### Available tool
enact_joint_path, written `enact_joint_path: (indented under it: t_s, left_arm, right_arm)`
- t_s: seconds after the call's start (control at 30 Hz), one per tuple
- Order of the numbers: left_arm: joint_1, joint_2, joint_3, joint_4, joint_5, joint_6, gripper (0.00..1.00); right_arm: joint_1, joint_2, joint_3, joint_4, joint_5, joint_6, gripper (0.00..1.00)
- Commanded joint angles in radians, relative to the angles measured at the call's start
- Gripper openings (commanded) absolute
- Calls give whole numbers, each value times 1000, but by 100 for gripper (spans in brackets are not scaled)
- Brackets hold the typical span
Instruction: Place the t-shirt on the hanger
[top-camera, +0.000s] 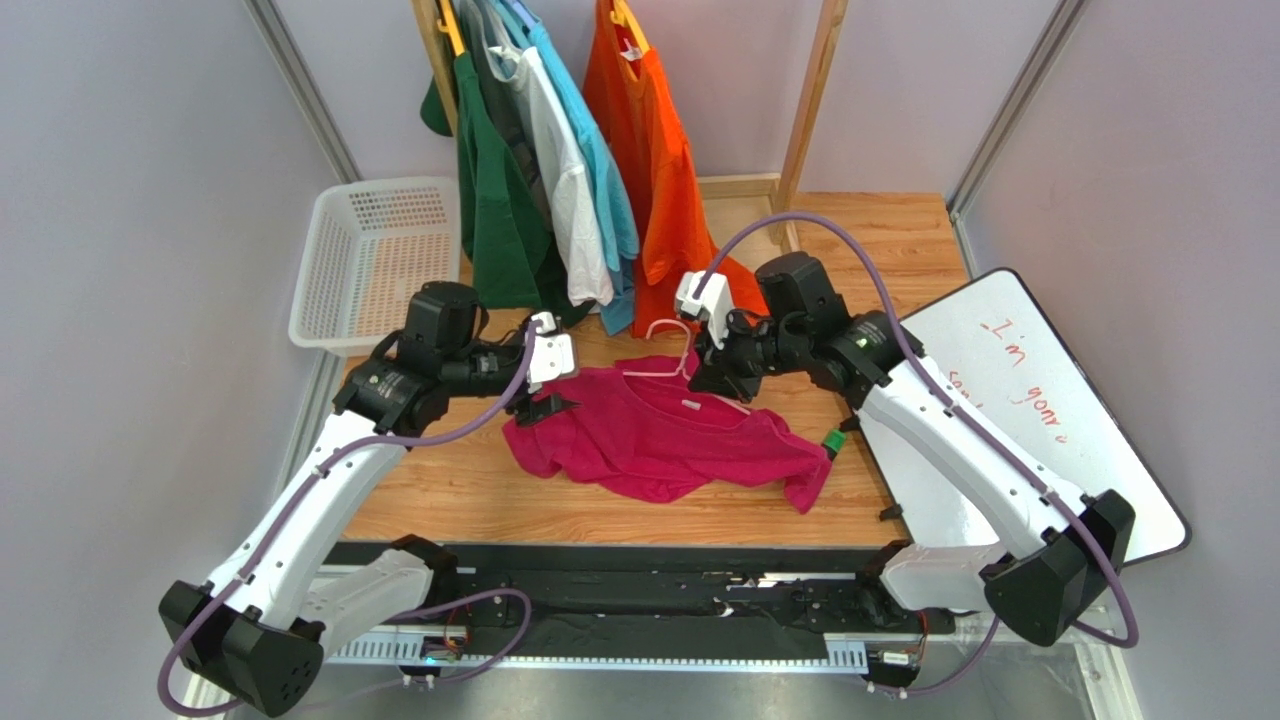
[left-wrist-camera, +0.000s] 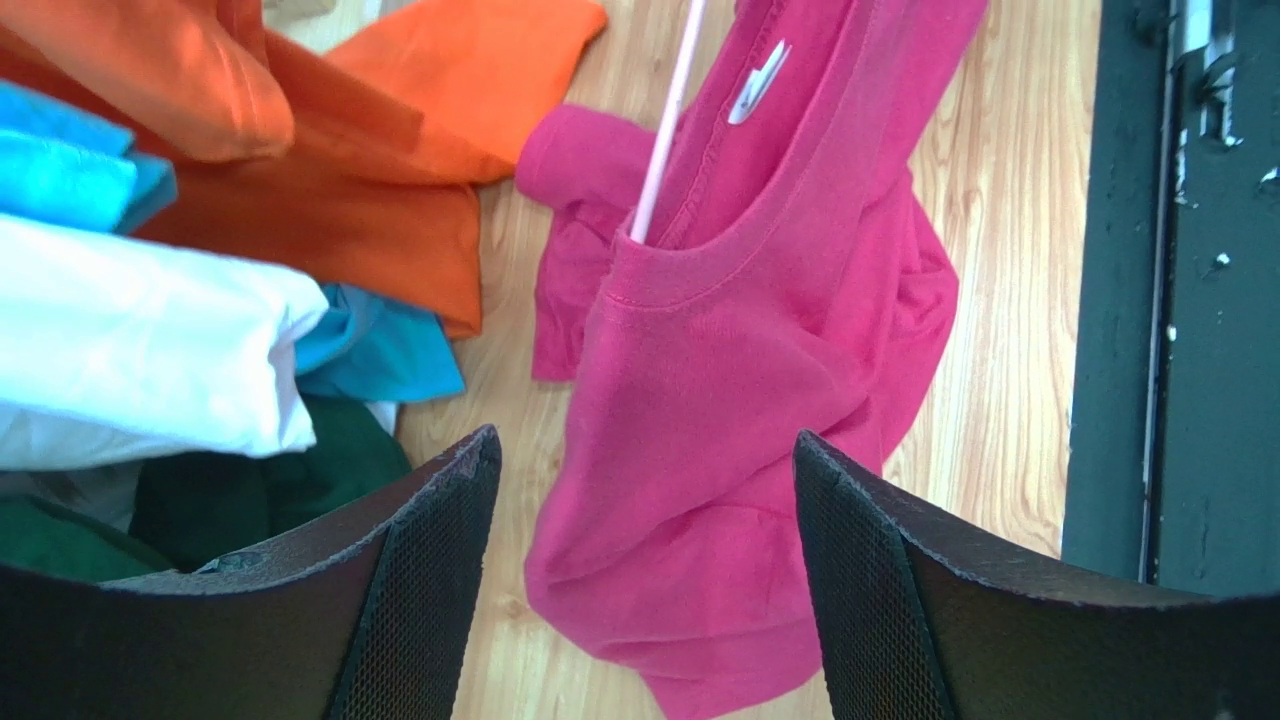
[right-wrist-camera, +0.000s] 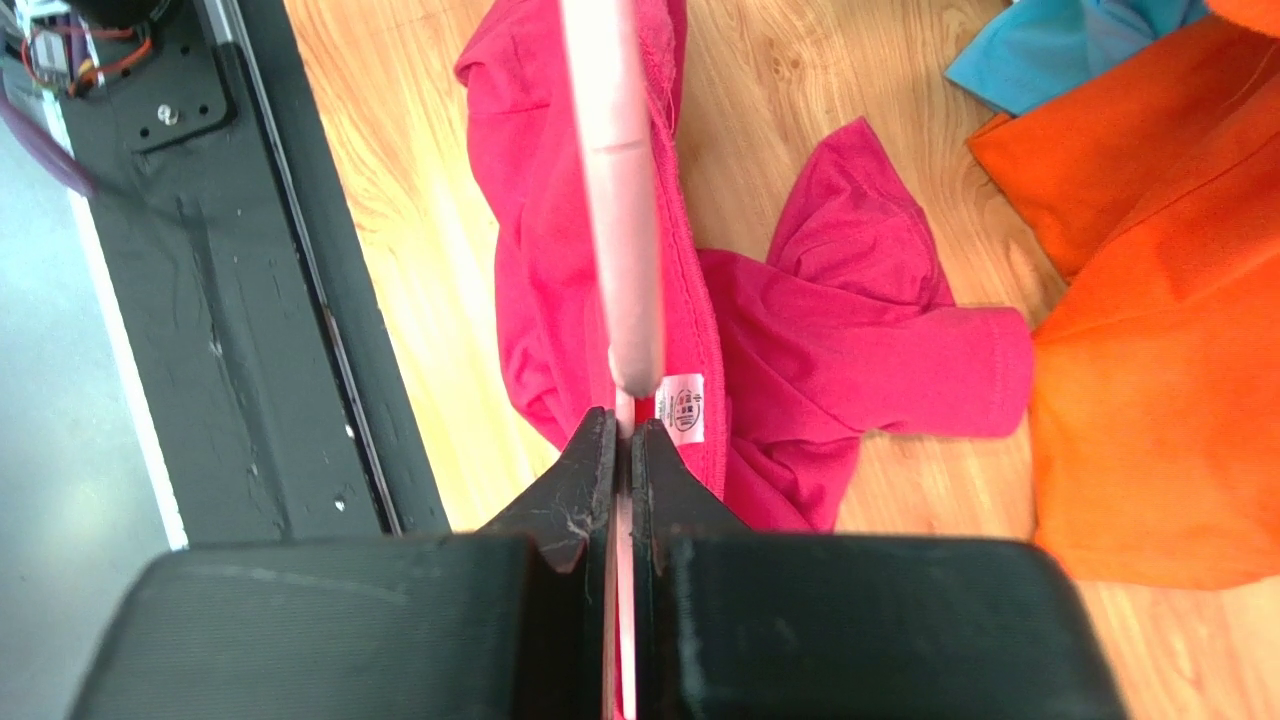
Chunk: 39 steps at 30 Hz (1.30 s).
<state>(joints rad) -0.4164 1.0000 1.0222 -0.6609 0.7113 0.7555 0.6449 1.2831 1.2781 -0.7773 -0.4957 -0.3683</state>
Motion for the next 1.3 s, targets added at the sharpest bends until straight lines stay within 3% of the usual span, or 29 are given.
enact_joint_path:
  t_s: [0.0, 0.17, 0.4, 0.5, 0.63, 0.77, 0.8, 0.87, 0.9, 0.93, 1.13, 1.27]
  left_arm:
    - [-16, 11, 36, 24, 77, 2, 76]
    - [-77, 54, 65, 35, 79, 4, 76]
    - [-143, 130, 96, 99, -41, -25, 70]
    - [-150, 134, 92, 80, -46, -9, 53]
    - [-151, 101, 84, 86, 13, -16, 0]
    - [-163, 103, 108, 105, 47, -64, 0]
    - [-162, 103, 114, 119, 39, -88, 0]
    - [-157, 91, 108, 130, 68, -87, 0]
    - [-151, 83, 102, 136, 79, -82, 0]
    - [-147, 75, 86, 148, 83, -82, 0]
    - [-79, 80, 111, 84, 188, -53, 0]
    - [-76, 81, 122, 46, 221, -1, 0]
  right_arm:
    - [2, -77, 55, -34, -12, -81, 0]
    - [15, -114, 107, -76, -32, -83, 0]
    - [42, -172, 132, -129, -55, -100, 0]
    - [44, -199, 138, -135, -58, -81, 0]
    - [42, -203, 141, -135, -73, -26, 0]
    - [44, -189, 127, -129, -104, 35, 0]
    - [42, -185, 130, -137, -110, 55, 7]
    - [39, -168, 150, -180, -115, 78, 41]
    - [38, -165, 155, -198, -113, 95, 79]
    - [35, -163, 164, -211, -103, 106, 99]
    - [-71, -185, 181, -398, -113, 52, 100]
    - [-210, -234, 155, -439, -84, -87, 100]
